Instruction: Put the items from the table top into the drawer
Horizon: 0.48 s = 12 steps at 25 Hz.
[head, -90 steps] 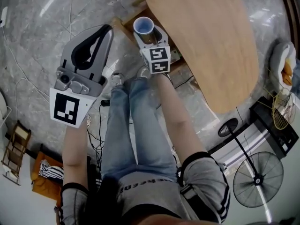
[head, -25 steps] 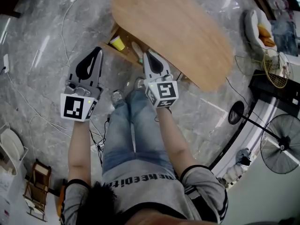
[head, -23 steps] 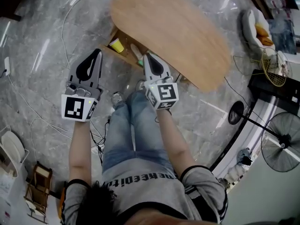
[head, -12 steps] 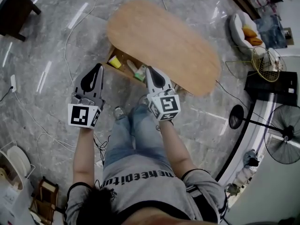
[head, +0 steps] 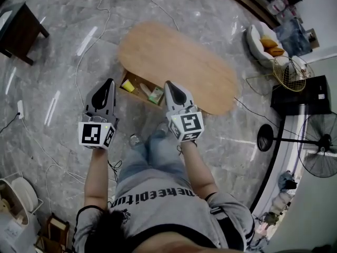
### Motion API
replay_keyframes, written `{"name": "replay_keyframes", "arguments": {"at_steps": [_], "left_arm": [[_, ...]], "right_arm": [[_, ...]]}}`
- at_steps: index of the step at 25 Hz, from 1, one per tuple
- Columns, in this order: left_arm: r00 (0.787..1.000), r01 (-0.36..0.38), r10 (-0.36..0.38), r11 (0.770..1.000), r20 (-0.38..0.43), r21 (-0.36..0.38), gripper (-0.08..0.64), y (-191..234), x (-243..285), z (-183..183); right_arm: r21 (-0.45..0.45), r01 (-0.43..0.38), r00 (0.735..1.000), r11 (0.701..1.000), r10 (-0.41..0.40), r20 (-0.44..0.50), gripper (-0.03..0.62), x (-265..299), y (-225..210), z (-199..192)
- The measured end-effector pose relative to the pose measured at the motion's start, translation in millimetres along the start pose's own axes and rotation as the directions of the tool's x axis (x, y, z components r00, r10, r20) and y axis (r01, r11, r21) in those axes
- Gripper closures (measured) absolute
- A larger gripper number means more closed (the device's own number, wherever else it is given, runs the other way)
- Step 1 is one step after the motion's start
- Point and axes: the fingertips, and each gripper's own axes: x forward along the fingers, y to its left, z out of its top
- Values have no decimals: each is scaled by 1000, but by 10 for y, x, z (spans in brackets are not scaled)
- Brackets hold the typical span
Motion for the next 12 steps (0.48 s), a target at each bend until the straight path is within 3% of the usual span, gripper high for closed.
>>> {"name": "replay_keyframes", "arguments": {"at_steps": [12], "left_arm": [[997, 12, -16, 999, 79, 50, 548, -261, -194, 481]], "right_arm": [[-64, 30, 994, 998, -23, 103, 597, -469, -24, 687]]}}
